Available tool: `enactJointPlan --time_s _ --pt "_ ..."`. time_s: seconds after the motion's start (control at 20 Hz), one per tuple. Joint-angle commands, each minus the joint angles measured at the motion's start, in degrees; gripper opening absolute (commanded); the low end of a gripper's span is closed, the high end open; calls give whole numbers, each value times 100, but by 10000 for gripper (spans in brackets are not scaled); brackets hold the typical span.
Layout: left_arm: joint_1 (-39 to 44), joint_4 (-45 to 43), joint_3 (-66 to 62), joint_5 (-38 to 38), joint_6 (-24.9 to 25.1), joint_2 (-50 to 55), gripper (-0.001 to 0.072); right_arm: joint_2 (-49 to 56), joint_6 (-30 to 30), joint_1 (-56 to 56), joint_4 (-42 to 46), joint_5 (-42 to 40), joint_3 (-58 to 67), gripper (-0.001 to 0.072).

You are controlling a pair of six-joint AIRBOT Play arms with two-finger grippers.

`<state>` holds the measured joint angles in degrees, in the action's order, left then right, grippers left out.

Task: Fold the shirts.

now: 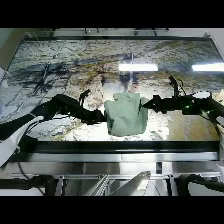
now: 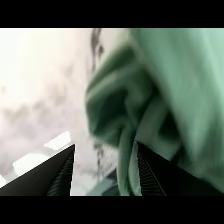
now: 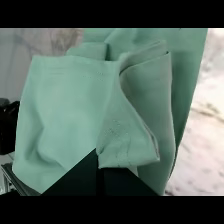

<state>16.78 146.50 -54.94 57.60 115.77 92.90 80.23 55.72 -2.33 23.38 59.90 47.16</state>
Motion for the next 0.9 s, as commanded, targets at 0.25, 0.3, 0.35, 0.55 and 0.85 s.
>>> enactJointPlan --time_s 0.25,0.3,0.35,0.55,0.85 --pt "634 212 -1836 87 -444 1429 178 -39 46 4 -4 190 7 19" --pt "715 216 -1971 92 -444 1517 52 -39 46 4 -4 186 7 19" --pt "774 216 -2085 101 -442 1578 33 -39 46 4 -4 186 7 19" --pt "616 221 -2632 984 -417 1445 27 -98 50 -98 -7 214 9 18" --pt "-935 201 -4035 2728 -699 -835 26 -1978 -660 -2227 -1862 1309 638 18"
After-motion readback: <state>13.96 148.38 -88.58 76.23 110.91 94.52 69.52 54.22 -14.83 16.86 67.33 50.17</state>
